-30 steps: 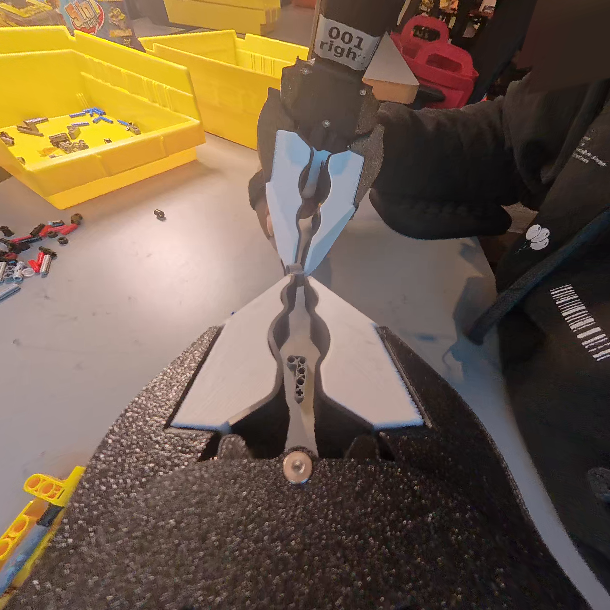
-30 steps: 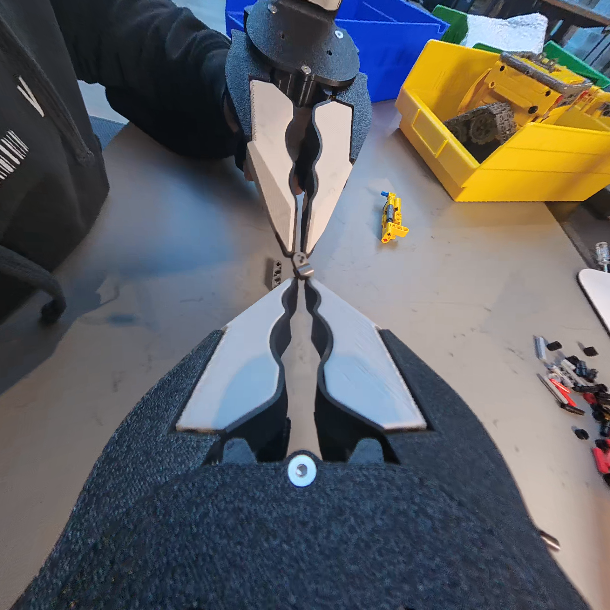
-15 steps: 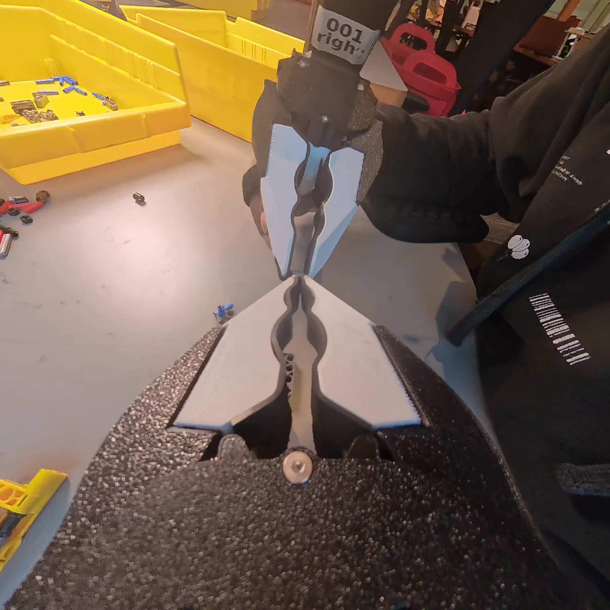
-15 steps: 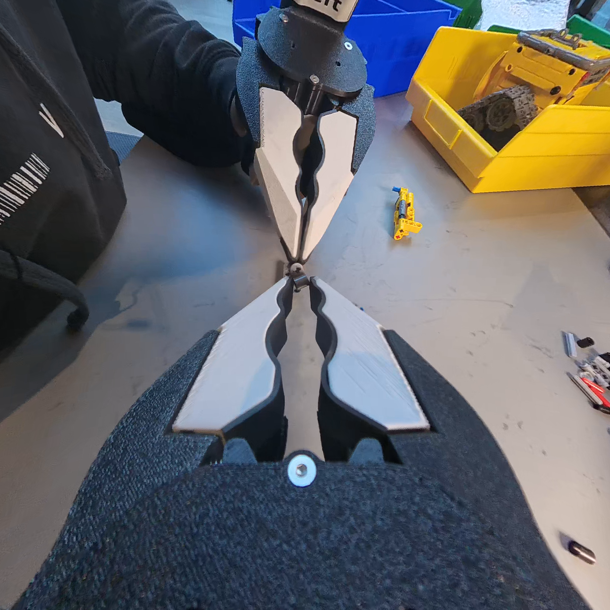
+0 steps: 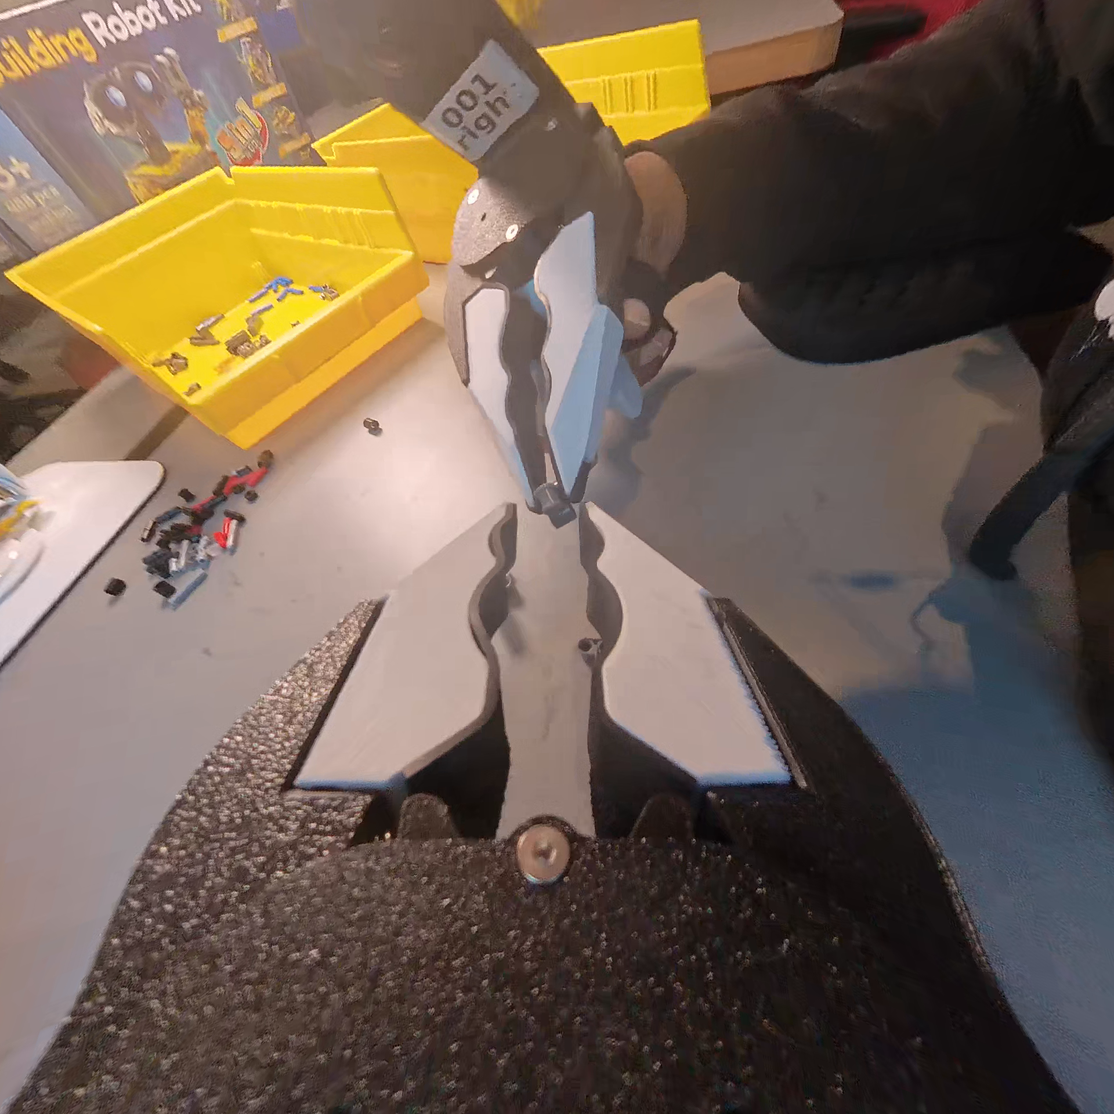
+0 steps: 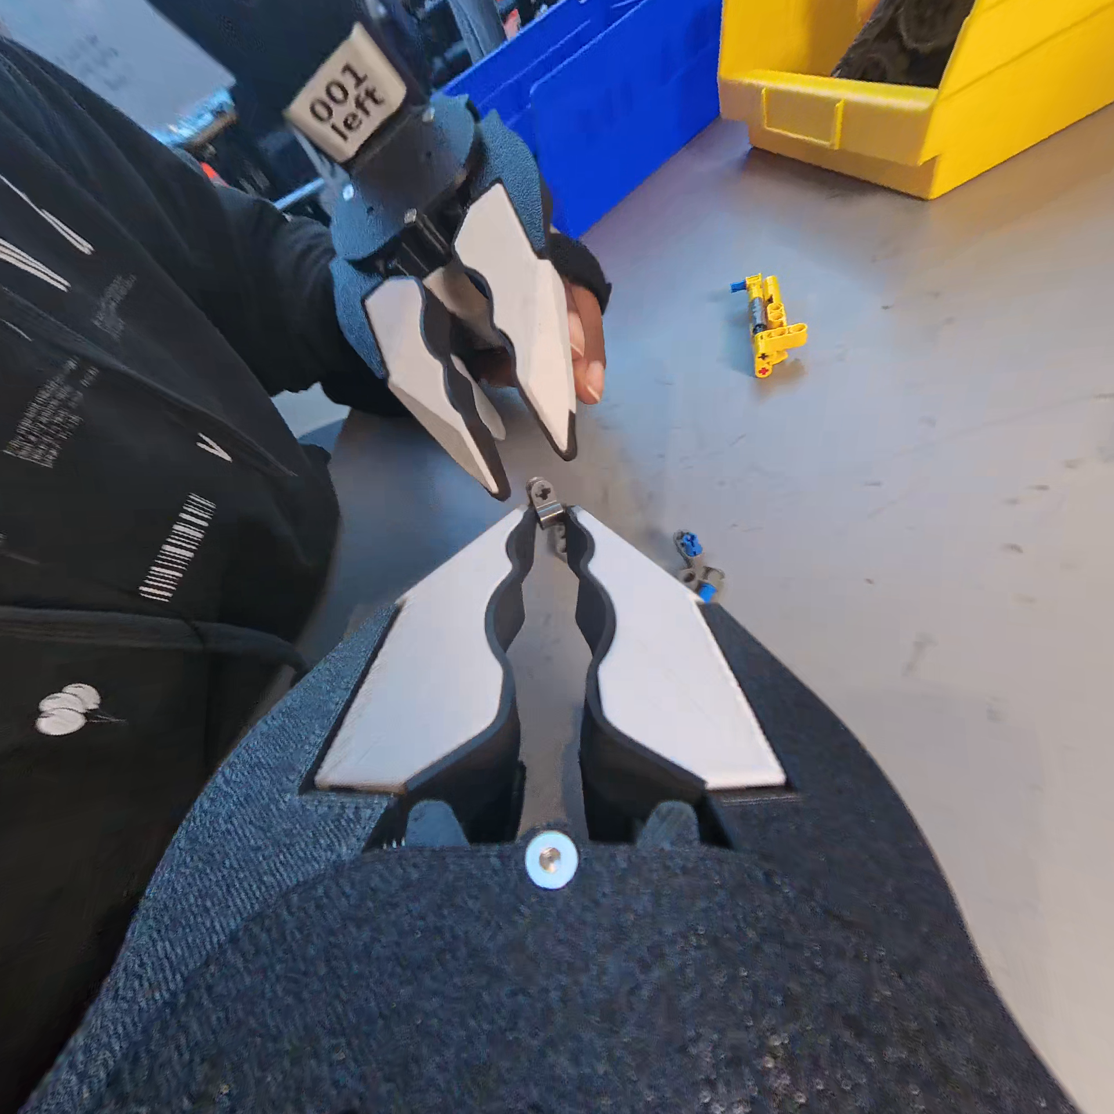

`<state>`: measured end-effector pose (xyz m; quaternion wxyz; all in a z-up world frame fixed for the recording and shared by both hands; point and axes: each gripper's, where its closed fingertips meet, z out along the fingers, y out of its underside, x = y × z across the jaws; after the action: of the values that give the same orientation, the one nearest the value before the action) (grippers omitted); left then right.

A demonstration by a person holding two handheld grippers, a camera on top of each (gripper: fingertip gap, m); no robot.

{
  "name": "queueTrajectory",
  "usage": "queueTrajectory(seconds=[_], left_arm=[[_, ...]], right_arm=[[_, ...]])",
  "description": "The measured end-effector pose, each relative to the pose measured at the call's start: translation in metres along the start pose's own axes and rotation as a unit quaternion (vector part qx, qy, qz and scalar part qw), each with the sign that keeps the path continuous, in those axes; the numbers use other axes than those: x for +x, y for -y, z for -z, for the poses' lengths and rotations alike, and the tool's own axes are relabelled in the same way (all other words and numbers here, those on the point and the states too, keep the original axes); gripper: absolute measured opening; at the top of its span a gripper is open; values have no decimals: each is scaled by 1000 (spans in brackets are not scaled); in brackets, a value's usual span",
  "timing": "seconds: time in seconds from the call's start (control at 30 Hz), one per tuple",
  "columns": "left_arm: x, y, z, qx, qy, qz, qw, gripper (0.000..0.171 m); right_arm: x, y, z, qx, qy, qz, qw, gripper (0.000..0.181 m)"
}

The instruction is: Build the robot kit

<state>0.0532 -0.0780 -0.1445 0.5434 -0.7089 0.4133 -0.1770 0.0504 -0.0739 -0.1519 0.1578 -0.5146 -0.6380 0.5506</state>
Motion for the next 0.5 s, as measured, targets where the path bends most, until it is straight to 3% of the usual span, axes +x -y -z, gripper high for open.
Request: queueTrajectory(seconds=[0.07,0.13,0.5], left_arm=[[4,-2,-1,-9,1,-30,1000,8],[7,-2,-1,-13,-2,-36,999,8],[7,-6,-2,-18,-24,7,1000,0]], right_arm=[[-5,2,-1,9,27,-31,999,9],[-7,0,-1,7,38,-49,998,10],[-8,-5,-3,-2,51,-66,996,10]])
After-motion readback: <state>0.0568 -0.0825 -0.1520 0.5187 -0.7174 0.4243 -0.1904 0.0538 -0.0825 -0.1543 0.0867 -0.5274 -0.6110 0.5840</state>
